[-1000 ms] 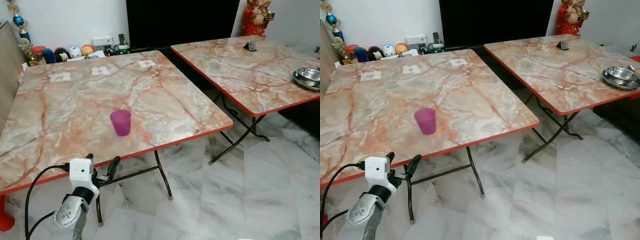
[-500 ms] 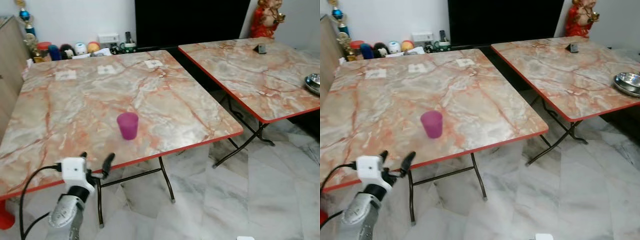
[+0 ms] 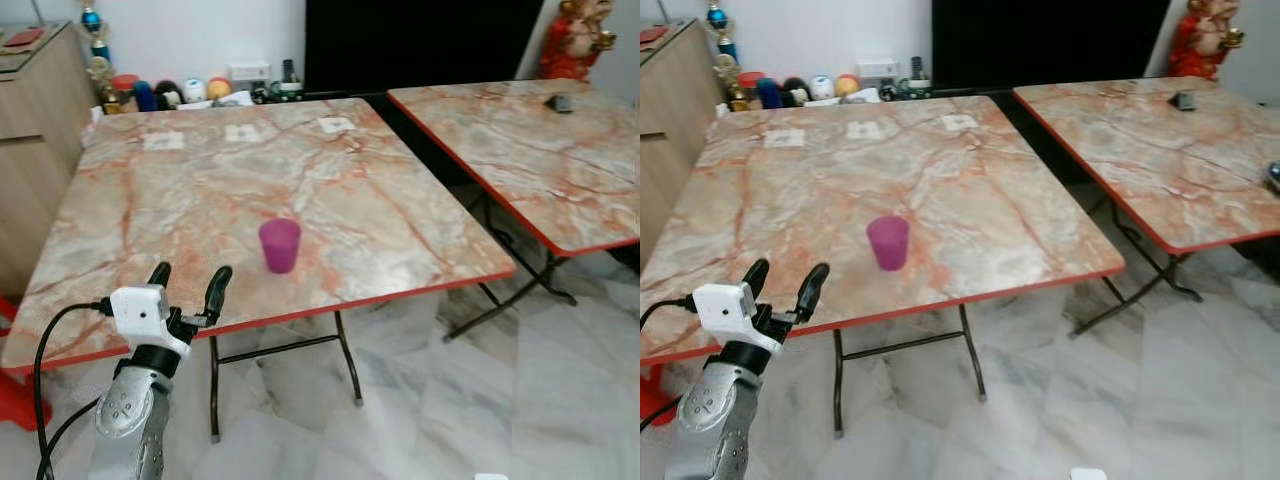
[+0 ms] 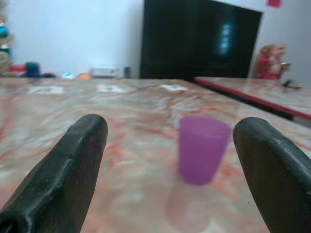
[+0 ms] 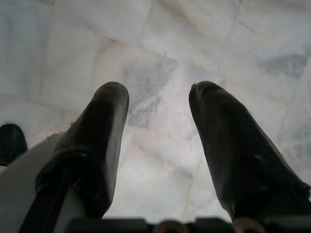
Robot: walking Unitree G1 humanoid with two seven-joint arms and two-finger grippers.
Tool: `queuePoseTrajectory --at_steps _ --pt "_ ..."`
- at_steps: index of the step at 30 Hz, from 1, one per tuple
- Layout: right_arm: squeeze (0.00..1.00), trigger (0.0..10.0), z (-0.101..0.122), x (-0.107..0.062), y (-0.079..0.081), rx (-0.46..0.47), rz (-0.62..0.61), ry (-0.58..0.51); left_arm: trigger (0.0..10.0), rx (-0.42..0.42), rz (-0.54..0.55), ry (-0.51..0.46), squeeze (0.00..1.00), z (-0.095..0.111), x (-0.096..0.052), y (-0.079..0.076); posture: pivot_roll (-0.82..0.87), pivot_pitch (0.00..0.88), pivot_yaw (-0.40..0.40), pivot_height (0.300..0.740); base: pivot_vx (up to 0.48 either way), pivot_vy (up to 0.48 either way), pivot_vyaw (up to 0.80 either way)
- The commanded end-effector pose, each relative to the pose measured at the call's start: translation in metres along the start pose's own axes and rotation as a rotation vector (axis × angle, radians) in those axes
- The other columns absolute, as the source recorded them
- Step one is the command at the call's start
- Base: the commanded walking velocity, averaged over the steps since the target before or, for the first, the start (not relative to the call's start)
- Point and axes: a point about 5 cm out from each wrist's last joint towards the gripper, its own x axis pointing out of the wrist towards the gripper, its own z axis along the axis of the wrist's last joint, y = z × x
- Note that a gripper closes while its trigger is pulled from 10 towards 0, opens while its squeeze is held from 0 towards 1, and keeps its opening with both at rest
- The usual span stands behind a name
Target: Setting the table
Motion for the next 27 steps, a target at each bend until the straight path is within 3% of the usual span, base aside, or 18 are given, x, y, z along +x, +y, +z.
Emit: queuePoseTrajectory --at_steps 1,12,27 --pt "0.0 10.0 -0.0001 0.0 -0.001 0.005 -0.004 0.003 10.0 0.024 -0.064 0.026 0.0 -0.0007 -0.001 -0.0079 0.05 0.032 -0.033 0.74 0.0 0.0 0.0" --pt "0.0 10.0 0.0 0.0 -0.0004 0.003 -0.002 0.002 10.0 0.032 -0.06 0.035 0.0 0.0002 -0.0016 -0.0109 0.05 0.032 -0.032 0.74 0.0 0.0 0.0" --pt "0.0 10.0 0.0002 0.0002 0.0008 0.006 0.0 0.001 10.0 0.04 -0.073 0.021 0.0 0.0063 0.0035 -0.012 0.05 0.033 -0.027 0.74 0.323 0.0 0.0"
